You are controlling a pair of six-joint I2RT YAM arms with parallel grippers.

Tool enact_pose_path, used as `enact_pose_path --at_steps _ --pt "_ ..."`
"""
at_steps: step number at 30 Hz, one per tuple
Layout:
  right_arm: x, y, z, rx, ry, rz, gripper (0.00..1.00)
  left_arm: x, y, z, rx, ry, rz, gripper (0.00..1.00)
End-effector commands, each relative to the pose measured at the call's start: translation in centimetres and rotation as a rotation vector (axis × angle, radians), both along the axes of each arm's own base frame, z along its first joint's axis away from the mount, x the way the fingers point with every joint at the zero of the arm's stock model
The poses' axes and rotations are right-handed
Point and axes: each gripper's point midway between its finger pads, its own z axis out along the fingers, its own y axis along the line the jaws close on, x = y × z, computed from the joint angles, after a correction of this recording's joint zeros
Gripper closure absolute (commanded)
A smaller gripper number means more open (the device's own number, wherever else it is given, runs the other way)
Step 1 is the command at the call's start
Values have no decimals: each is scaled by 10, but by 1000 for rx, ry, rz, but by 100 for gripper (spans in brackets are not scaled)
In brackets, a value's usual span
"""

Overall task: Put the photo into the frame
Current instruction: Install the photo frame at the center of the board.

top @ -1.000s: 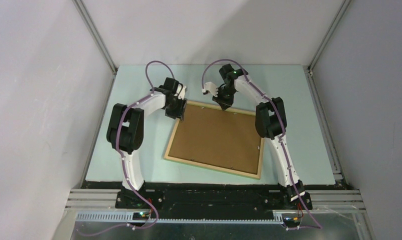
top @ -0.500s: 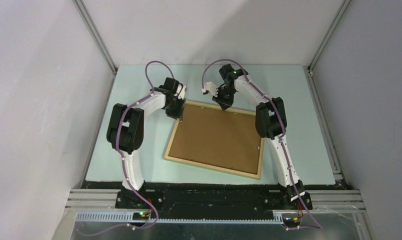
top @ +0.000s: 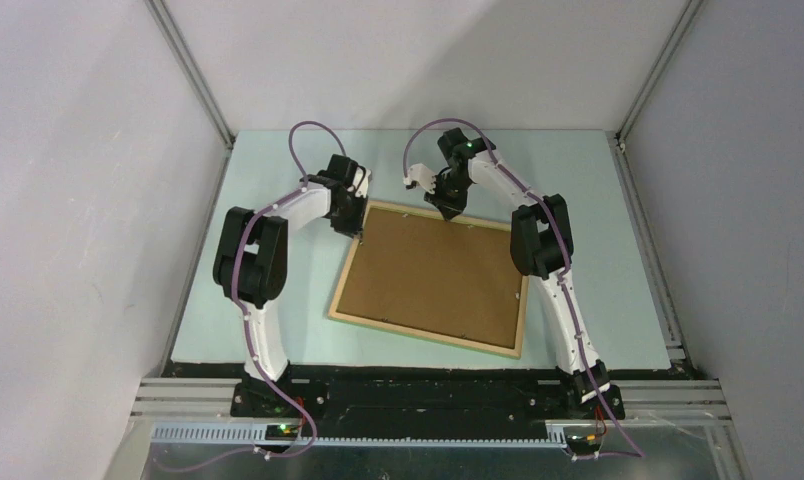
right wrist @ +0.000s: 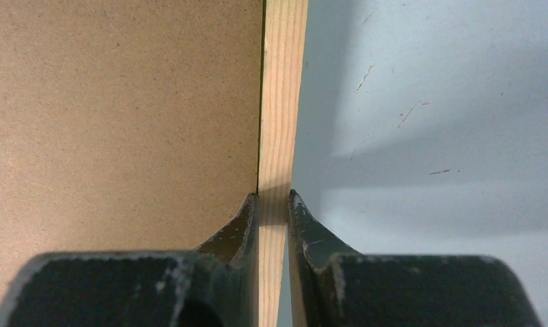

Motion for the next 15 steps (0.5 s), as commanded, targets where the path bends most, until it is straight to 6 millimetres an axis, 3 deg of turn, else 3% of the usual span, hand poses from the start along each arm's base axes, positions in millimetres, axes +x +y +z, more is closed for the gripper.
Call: enact_pose_path --at_steps 1,4,8,11,15 --pt "8 -3 -19 -36 -28 -3 100 4 0 18 -15 -51 9 77" --pt "9 -3 -18 -35 -31 -9 100 4 1 20 -30 -50 14 72" --pt "10 -3 -16 -31 -34 -17 100 6 5 25 -42 -57 28 56" --pt "11 -3 -13 -27 -37 -26 95 7 8 30 -53 -64 40 43" --pt "12 -3 -6 -14 -46 -41 81 8 15 35 -62 -73 53 35"
